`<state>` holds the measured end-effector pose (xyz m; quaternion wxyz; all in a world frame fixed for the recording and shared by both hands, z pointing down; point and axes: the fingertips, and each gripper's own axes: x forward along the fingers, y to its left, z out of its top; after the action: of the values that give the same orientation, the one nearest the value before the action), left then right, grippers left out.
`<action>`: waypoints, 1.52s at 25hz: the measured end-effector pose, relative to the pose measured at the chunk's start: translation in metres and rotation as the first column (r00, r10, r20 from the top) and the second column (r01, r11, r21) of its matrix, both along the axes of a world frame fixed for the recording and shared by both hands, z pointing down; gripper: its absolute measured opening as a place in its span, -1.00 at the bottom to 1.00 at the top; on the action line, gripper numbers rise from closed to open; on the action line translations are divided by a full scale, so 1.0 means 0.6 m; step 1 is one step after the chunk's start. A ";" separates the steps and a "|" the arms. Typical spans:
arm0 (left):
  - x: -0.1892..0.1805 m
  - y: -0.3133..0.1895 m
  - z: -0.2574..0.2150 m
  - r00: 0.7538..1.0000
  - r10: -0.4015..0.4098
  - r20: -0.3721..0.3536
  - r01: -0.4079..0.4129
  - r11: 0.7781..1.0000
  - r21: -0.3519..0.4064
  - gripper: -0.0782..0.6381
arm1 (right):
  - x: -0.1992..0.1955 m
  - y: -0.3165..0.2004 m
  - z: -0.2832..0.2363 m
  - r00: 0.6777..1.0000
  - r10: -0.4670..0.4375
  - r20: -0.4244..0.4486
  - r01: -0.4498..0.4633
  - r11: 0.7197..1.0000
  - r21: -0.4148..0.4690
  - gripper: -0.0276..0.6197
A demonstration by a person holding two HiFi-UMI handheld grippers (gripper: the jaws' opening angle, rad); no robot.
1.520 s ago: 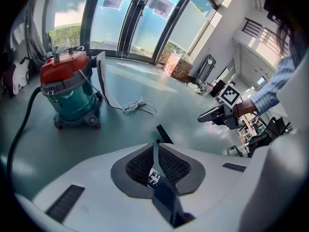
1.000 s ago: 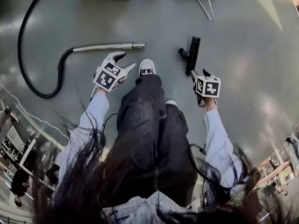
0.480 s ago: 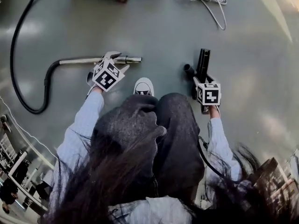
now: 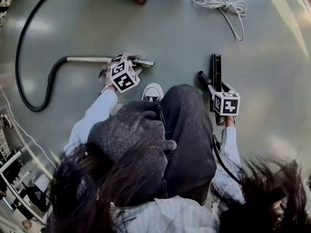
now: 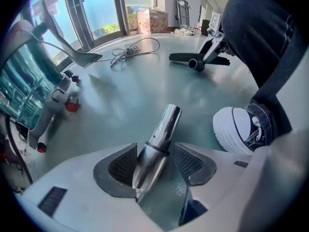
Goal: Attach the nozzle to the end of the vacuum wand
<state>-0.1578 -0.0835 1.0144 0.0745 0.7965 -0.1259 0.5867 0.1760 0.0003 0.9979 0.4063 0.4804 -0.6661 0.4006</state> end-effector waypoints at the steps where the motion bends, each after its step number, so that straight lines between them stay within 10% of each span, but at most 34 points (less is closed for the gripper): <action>1: -0.002 -0.002 0.005 1.000 0.015 0.021 -0.015 1.000 -0.001 -0.18 | -0.001 0.004 0.002 1.000 -0.018 -0.008 0.018 1.000 -0.015 -0.14; 14: 0.004 -0.005 0.022 0.992 0.106 0.065 -0.102 0.993 -0.065 -0.18 | -0.042 -0.055 0.015 0.983 -0.173 0.065 0.175 0.984 -0.037 -0.14; 26: 0.093 -0.066 -0.021 0.999 0.034 -0.013 -0.034 0.999 0.021 -0.18 | -0.180 -0.199 -0.026 0.811 -0.582 -0.051 0.585 0.807 0.078 -0.14; 38: 0.121 -0.077 -0.027 0.999 -0.022 -0.032 0.022 1.000 0.002 -0.19 | -0.197 -0.213 -0.033 0.801 -0.576 -0.166 0.584 0.812 0.002 -0.14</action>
<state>-0.0850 -0.1298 0.9979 0.0819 0.8044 -0.1344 0.5729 0.0579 -0.1273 0.9782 0.5478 0.2944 -0.7571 0.2001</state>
